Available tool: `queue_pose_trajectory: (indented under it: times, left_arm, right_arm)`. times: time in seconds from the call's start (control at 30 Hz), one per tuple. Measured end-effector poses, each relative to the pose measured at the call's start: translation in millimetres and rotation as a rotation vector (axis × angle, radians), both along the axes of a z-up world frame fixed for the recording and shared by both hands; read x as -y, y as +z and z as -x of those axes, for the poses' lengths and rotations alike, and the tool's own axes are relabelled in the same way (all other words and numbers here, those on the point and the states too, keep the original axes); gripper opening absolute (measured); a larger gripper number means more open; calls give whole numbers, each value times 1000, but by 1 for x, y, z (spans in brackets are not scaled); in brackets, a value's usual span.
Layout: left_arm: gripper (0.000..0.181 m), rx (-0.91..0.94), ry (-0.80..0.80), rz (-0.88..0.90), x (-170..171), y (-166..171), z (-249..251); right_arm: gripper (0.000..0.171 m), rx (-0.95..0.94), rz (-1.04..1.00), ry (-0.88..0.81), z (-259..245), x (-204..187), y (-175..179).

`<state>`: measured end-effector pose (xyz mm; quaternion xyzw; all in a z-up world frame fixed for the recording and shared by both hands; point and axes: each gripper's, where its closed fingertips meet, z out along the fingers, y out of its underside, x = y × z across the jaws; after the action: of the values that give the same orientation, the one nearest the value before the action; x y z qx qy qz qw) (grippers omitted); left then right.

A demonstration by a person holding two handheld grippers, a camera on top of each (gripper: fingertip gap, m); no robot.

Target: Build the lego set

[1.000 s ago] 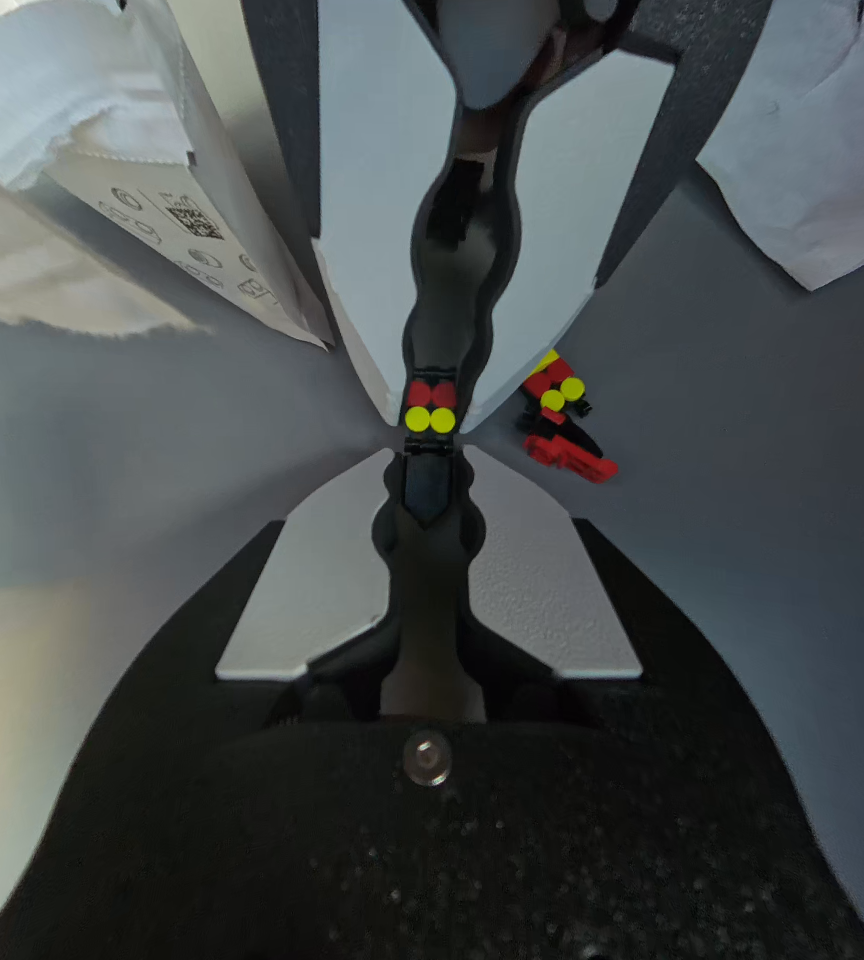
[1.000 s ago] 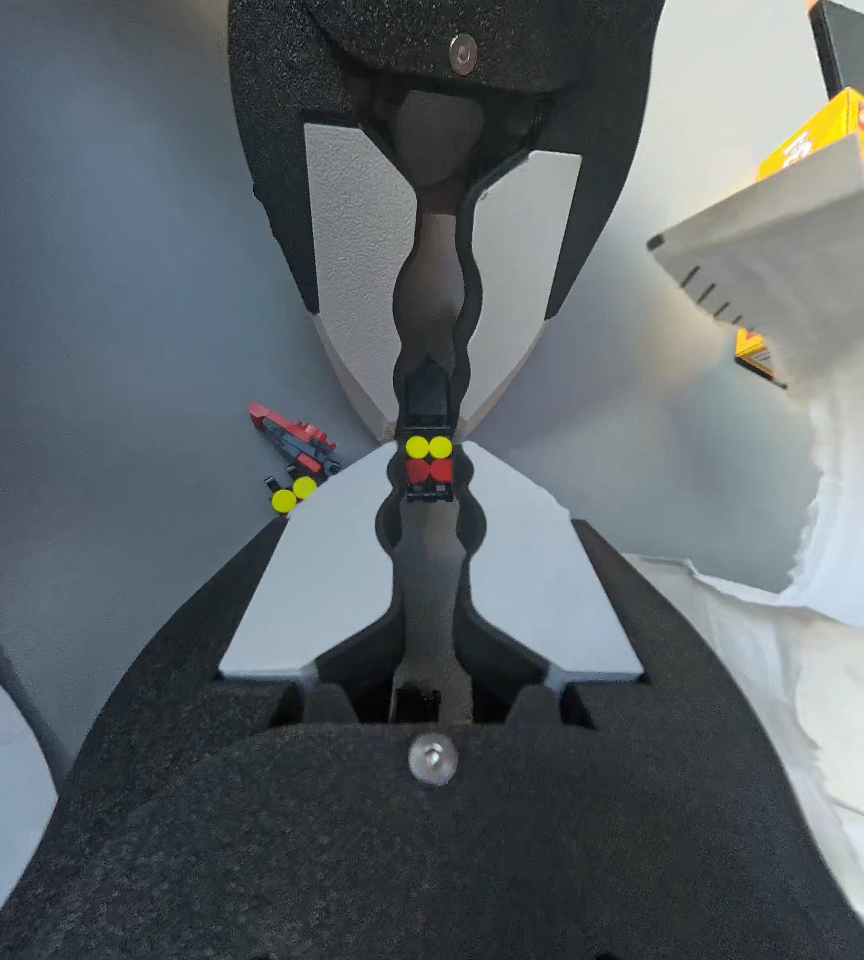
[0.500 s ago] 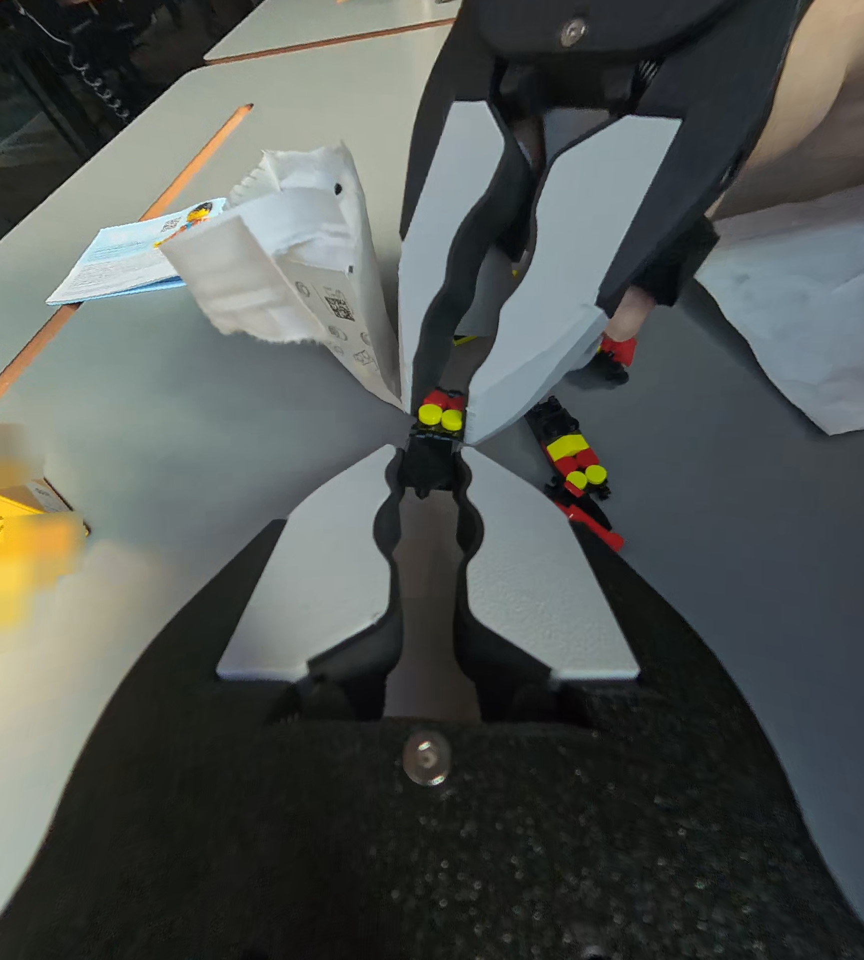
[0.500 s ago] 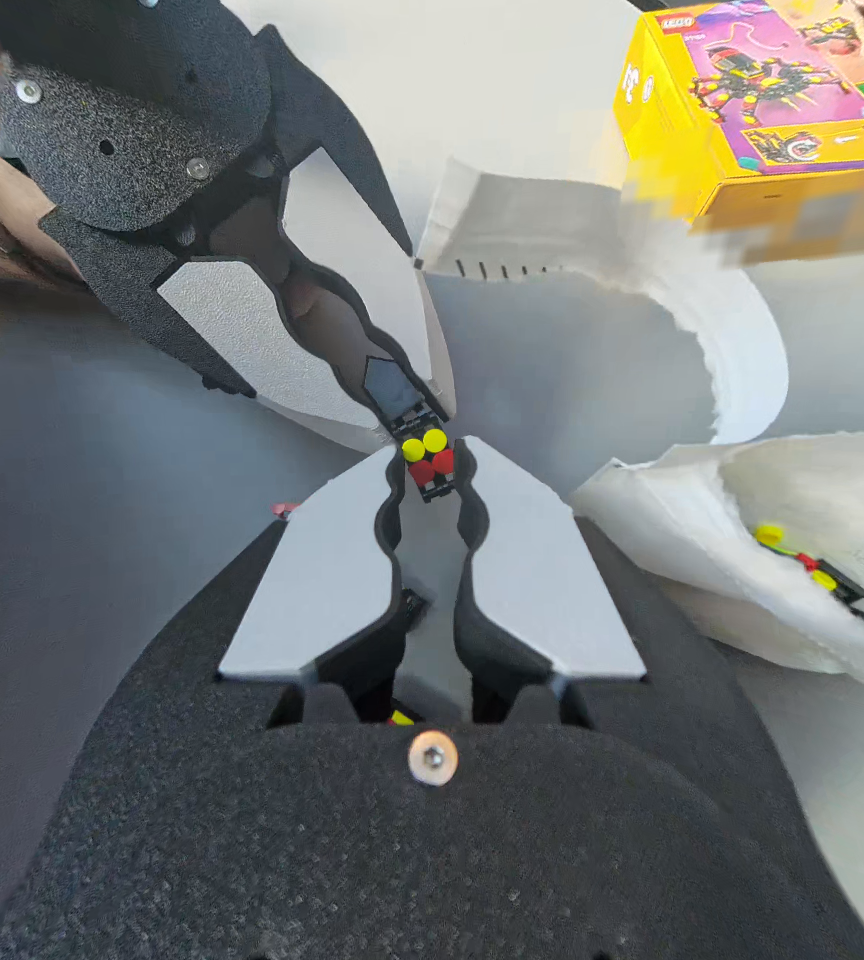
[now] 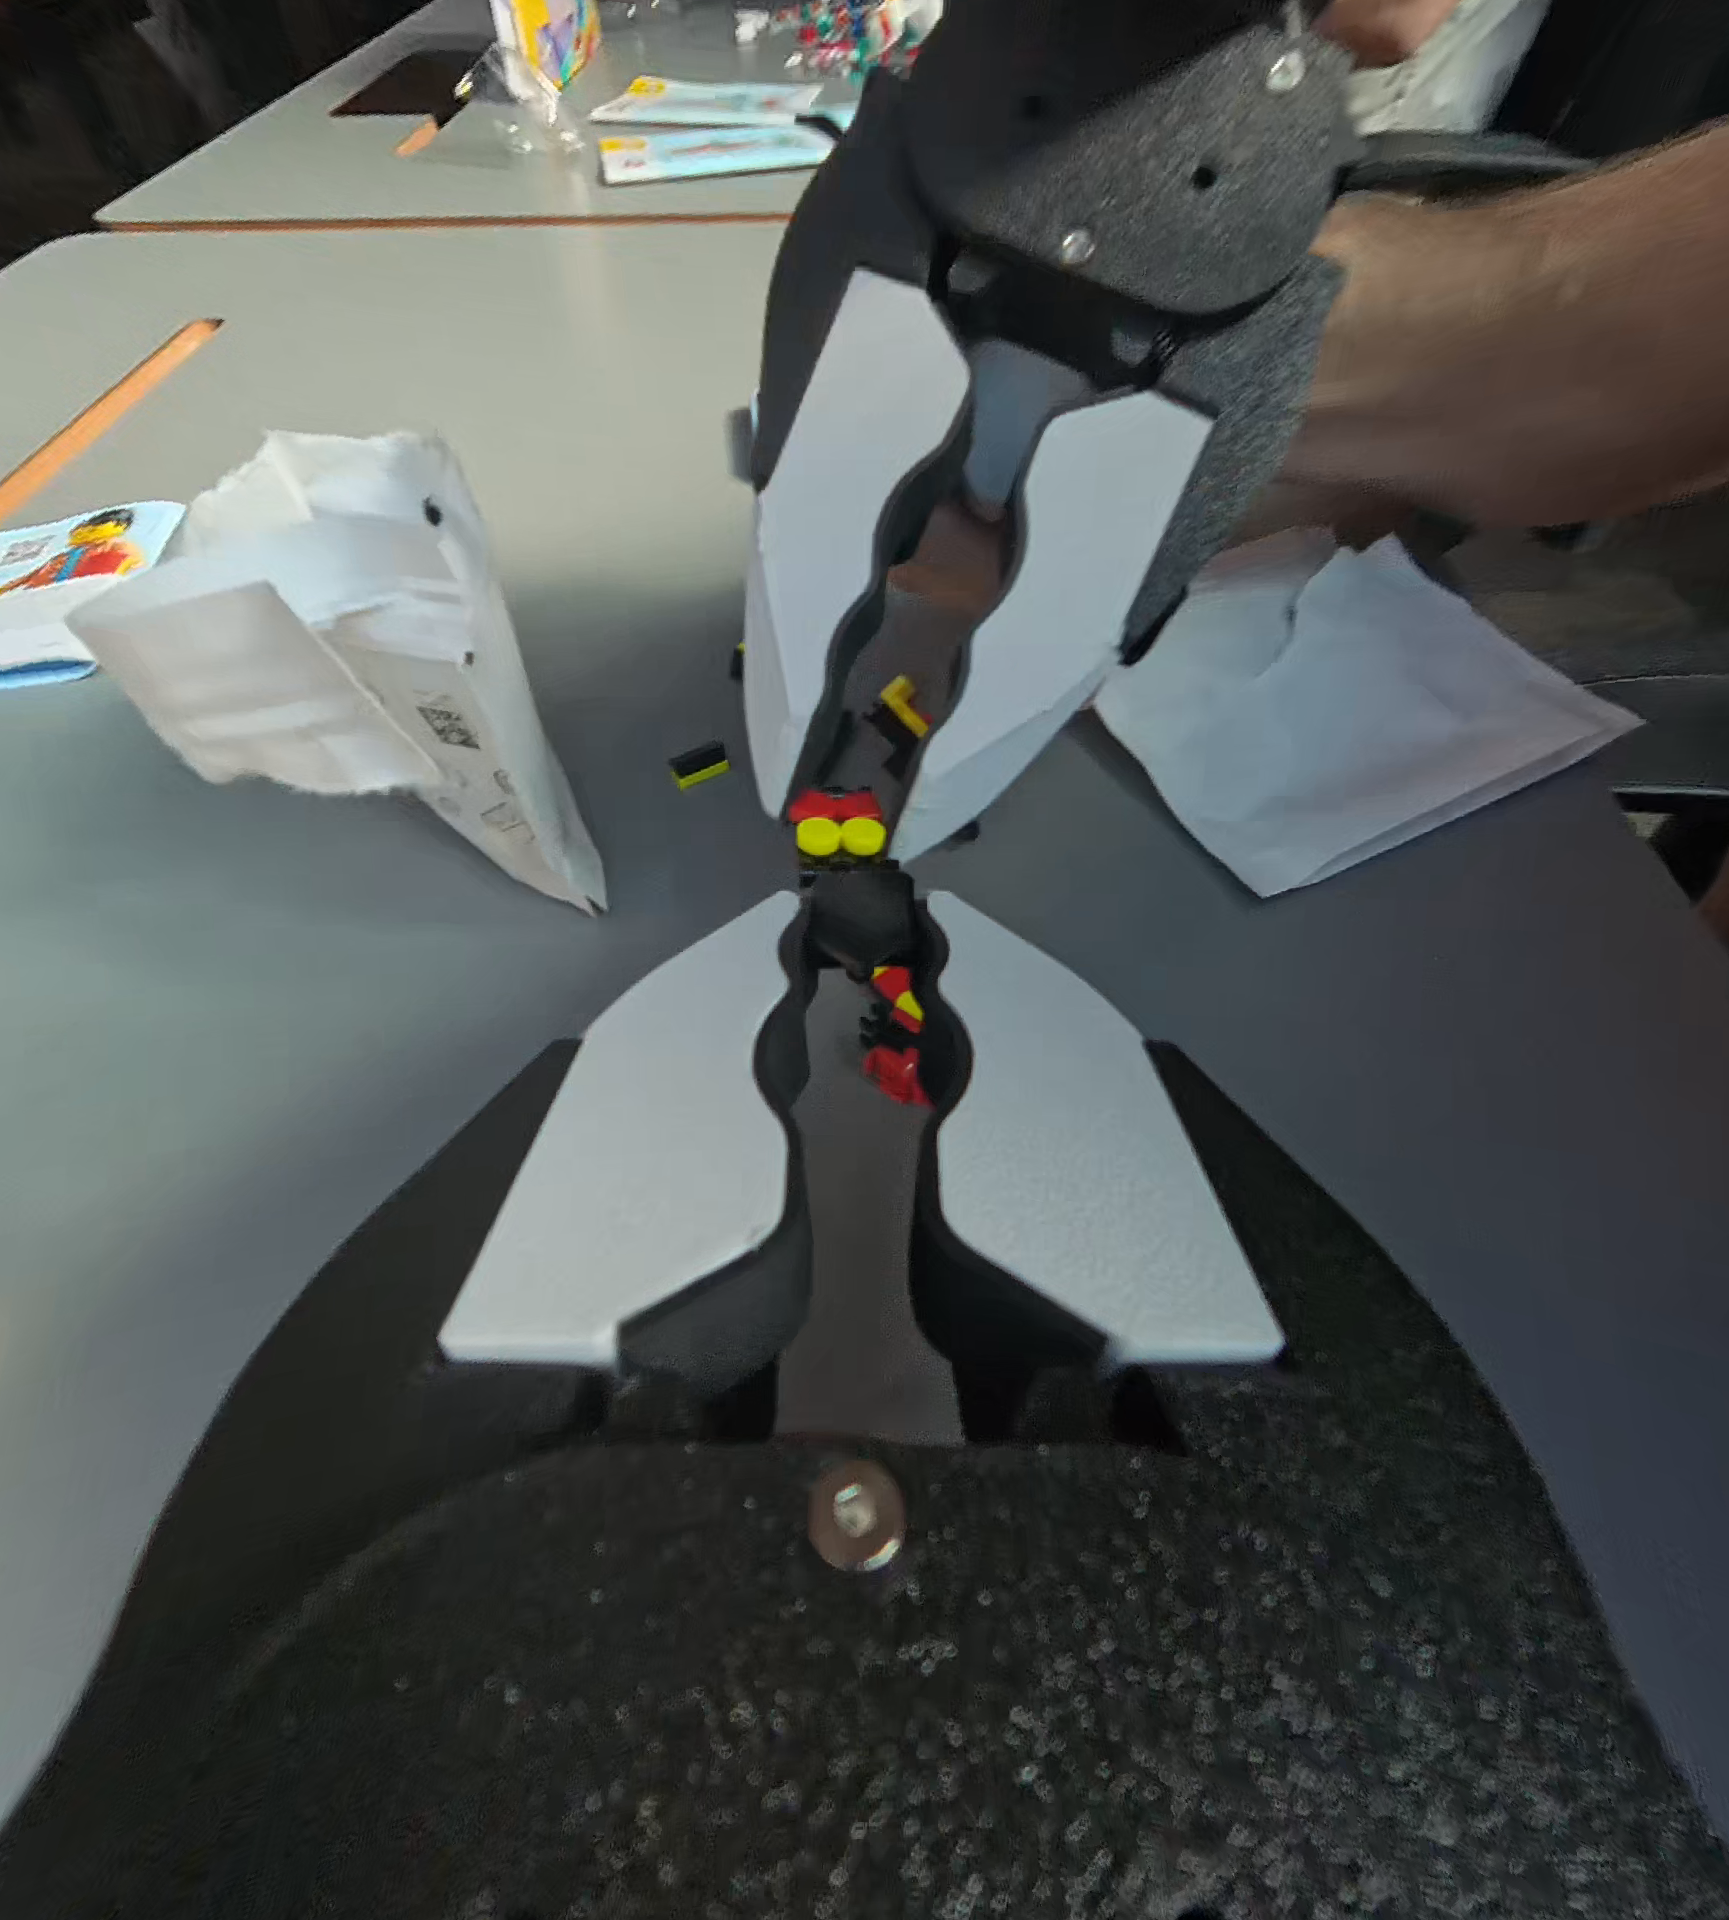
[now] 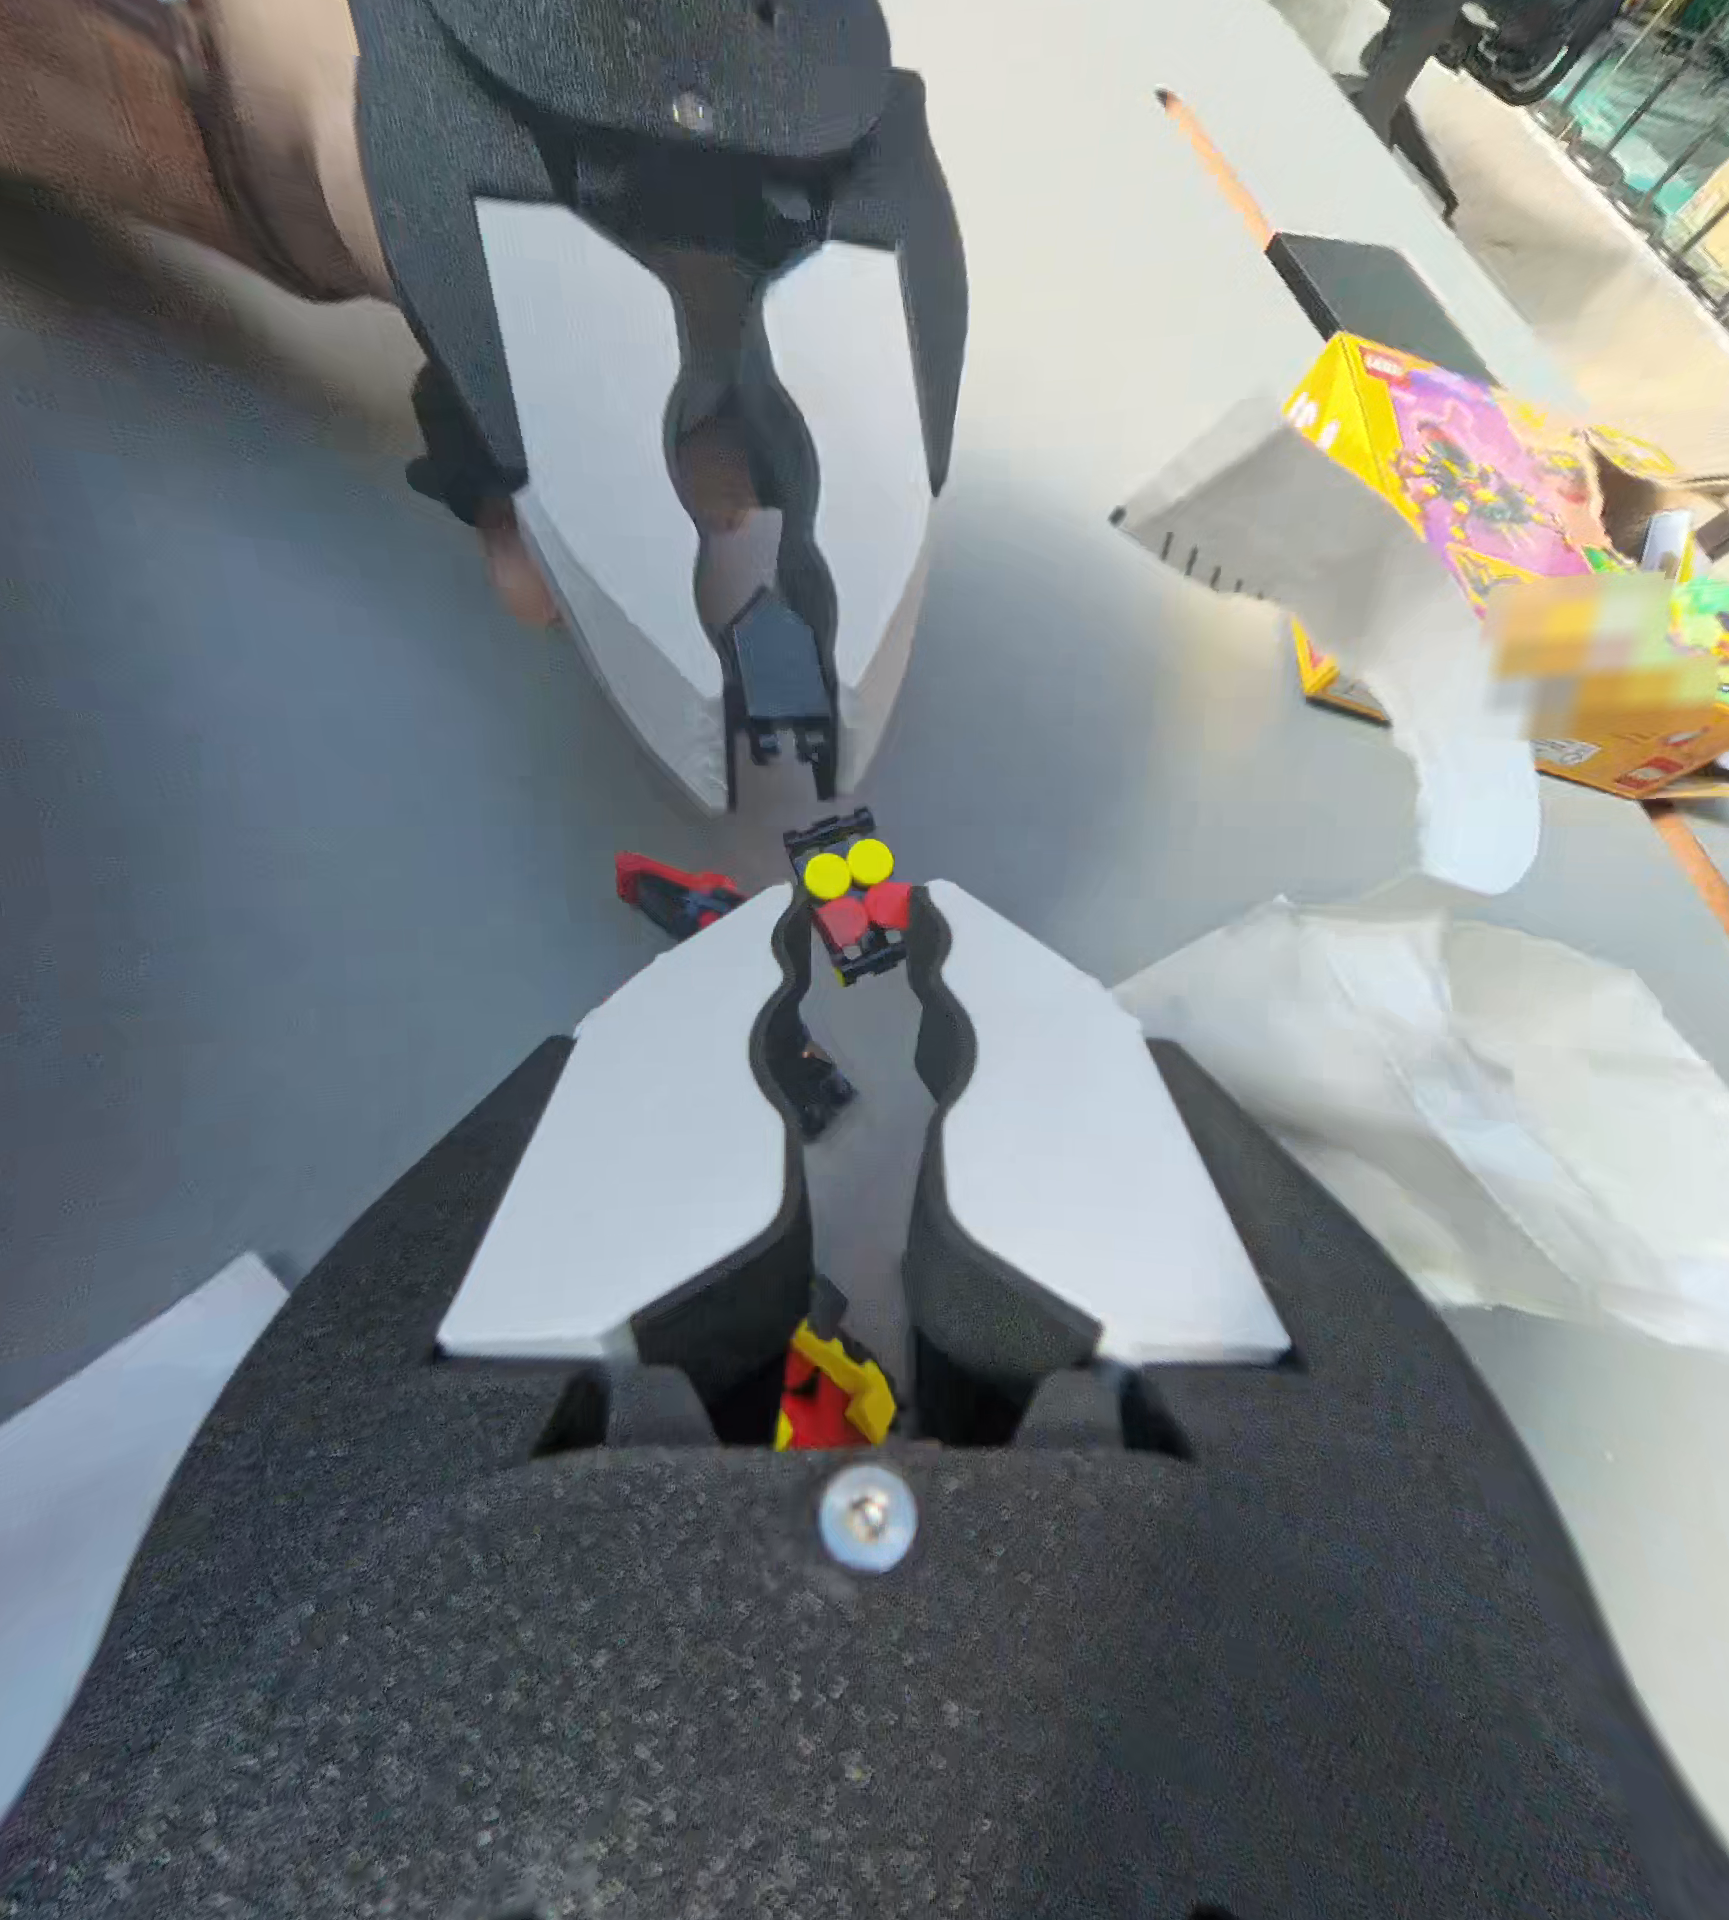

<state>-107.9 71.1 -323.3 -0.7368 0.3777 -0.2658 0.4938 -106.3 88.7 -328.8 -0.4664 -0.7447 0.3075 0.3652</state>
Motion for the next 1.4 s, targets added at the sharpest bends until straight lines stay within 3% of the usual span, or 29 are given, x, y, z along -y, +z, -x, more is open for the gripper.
queue_pose_trajectory:
  times: [0.13, 0.2, 0.3, 0.4, 0.53, 0.63, 0.73, 0.87, 1.0, 1.1, 1.27, 1.37, 1.4]
  left_arm:
    - [17, 130, -44, 88, 4, 11, 13]
    - [17, 282, -31, 166, 1, 22, 15]
    - [17, 401, -15, 199, -4, 35, 16]
    - [17, 228, 73, 120, -12, 23, 22]
    - [17, -166, 201, -79, -23, 12, 38]
    - [17, -424, 154, -75, -22, -12, 31]
    - [17, -575, 99, -36, -20, -29, 25]
    - [17, -679, 157, -109, -31, -18, 21]
    - [17, -1005, 258, -322, -42, -5, 30]
    - [18, -1060, 270, -395, -41, -1, 24]
    - [18, -1129, 293, -461, -43, 7, 17]
    - [17, -1088, 295, -465, -44, 10, 16]
    - [17, -1068, 289, -474, -43, 11, 15]
  right_arm:
    - [17, 35, 78, 12, -17, -16, -3]
    - [18, 115, 147, -4, -14, -10, -13]
    - [18, 195, 91, -30, -4, -10, -28]
    - [22, 269, 75, -32, -4, -10, -41]
    - [32, 116, 289, -153, -3, -18, -7]
    - [31, 1, 442, -230, 2, -9, 16]
    - [31, 65, 444, -291, 2, -3, 1]
    - [24, -42, 573, -362, 14, 3, 14]
    - [32, -70, 596, -407, 19, 7, 14]
    - [31, -159, 631, -435, 19, 0, 25]
    - [31, -132, 615, -425, 24, 3, 22]
    - [6, -154, 590, -424, 22, 0, 24]
    - [6, -162, 603, -409, 20, 1, 26]
